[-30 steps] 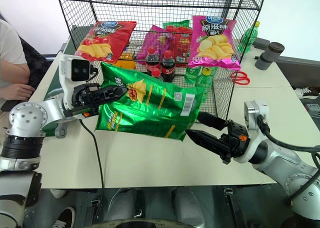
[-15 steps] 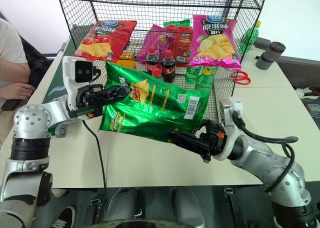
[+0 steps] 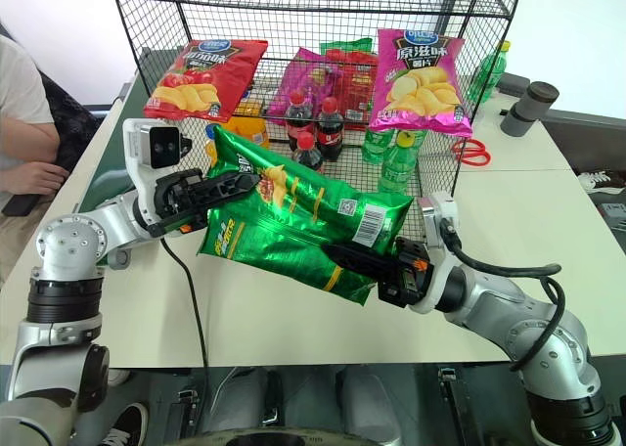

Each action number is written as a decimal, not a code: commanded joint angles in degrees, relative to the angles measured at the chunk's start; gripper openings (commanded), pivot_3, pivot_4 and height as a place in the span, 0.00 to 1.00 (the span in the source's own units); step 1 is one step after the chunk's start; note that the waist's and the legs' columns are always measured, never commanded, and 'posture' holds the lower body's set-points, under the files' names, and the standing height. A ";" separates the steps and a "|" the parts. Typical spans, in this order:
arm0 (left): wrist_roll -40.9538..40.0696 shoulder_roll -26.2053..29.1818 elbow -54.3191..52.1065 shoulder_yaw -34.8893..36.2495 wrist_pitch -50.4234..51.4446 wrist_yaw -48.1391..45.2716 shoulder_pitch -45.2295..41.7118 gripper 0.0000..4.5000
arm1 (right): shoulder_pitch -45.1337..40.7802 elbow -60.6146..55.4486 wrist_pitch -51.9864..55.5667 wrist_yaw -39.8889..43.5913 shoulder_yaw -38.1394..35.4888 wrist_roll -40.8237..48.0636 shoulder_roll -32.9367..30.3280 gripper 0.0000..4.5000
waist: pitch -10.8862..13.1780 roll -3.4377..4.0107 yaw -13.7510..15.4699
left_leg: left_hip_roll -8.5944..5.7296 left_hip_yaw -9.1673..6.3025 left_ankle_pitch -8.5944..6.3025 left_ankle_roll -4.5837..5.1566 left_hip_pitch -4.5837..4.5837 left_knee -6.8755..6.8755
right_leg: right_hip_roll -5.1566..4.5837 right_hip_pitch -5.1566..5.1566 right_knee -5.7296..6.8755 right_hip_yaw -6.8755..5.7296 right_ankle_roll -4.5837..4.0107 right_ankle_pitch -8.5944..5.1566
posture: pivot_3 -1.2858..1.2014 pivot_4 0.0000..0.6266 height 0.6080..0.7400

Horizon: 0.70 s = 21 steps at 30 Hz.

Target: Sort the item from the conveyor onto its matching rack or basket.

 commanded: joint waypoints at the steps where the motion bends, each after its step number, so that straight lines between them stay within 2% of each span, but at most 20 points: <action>1: 2.89 0.17 0.16 2.11 -2.34 0.71 -0.10 0.00 | 0.10 -1.04 -1.19 1.47 -0.98 -4.14 -1.82 0.01 | 0.00 0.00 0.00 | 0.00 0.00 0.00 0.00 0.00 0.00 | 0.00 0.00 0.00 0.00 0.00 0.00 | 0.52 0.24 1.00; 4: 4.20 0.88 0.51 2.50 -2.27 -0.02 0.54 0.19 | 0.59 -2.09 -2.63 1.66 -1.55 -7.91 -2.81 0.00 | 0.00 0.00 0.01 | 0.00 0.00 0.00 0.00 0.00 0.00 | 0.00 -0.01 0.00 0.00 0.00 0.00 | 0.52 0.24 1.00; 5: 4.83 1.52 0.24 2.37 -2.18 -0.91 1.05 0.28 | 0.88 -2.85 -4.28 2.17 -1.10 -11.91 -3.71 0.00 | 0.00 0.00 -0.03 | 0.00 0.00 0.00 0.00 -0.01 -0.01 | 0.00 -0.02 0.00 0.00 0.00 0.00 | 0.52 0.24 1.00; 9: 7.47 2.67 -0.93 3.67 -4.35 -1.60 4.05 0.73 | 0.24 -5.48 -7.84 1.44 -3.19 -19.09 -5.91 0.00 | 0.00 0.00 -0.09 | 0.00 0.02 0.00 0.00 -0.01 -0.03 | 0.00 -0.06 0.00 0.02 0.00 0.00 | 0.52 0.24 1.00; 10: 8.07 3.19 -1.36 3.96 -4.62 -1.98 5.15 0.84 | 0.47 -6.90 -10.72 3.04 -2.70 -25.28 -8.80 0.00 | 0.01 0.00 -0.03 | 0.00 0.02 0.00 0.00 -0.01 -0.03 | -0.01 -0.06 -0.01 0.02 0.00 0.00 | 0.52 0.24 1.00; 11: 9.51 3.56 -1.52 4.11 -6.02 -2.73 6.54 0.95 | 0.12 -8.57 -11.60 4.85 -3.44 -27.75 -11.69 0.00 | 0.02 0.03 -0.01 | 0.01 0.01 0.00 0.00 -0.02 -0.03 | -0.01 -0.05 -0.01 0.01 0.00 0.00 | 0.52 0.24 1.00; 12: 12.80 3.97 -1.37 3.52 -9.47 -4.47 8.30 0.99 | -1.45 -9.89 -11.03 5.12 -4.83 -26.98 -13.62 0.00 | 0.02 0.04 0.00 | -0.02 0.03 0.00 0.00 -0.02 -0.03 | -0.04 -0.06 -0.01 0.02 0.00 0.00 | 0.52 0.24 1.00; 16: 25.92 2.18 3.89 1.57 -25.67 -7.30 10.18 0.99 | -13.97 -10.69 -11.20 4.32 -6.58 -25.06 -17.64 0.00 | 0.03 0.02 -0.10 | 0.03 0.07 0.01 -0.01 0.04 -0.03 | -0.04 -0.04 -0.02 0.02 -0.04 0.02 | 0.52 0.24 1.00; 18: 28.19 -0.37 4.44 2.29 -29.48 -4.61 8.57 0.99 | -20.19 -10.11 -13.40 2.77 -4.93 -29.36 -17.15 0.00 | 0.04 0.01 0.10 | 0.06 0.02 0.01 -0.02 0.03 -0.02 | -0.02 -0.04 -0.02 0.00 -0.08 0.05 | 0.52 0.24 1.00; 21: 31.69 -3.27 3.01 2.58 -35.58 -2.93 7.65 0.99 | -23.93 -8.78 -21.75 0.73 -0.49 -43.31 -15.86 0.00 | 0.03 -0.05 0.91 | 0.05 0.01 0.00 0.00 -0.02 -0.02 | -0.07 -0.04 -0.06 -0.02 -0.09 0.06 | 0.52 0.24 1.00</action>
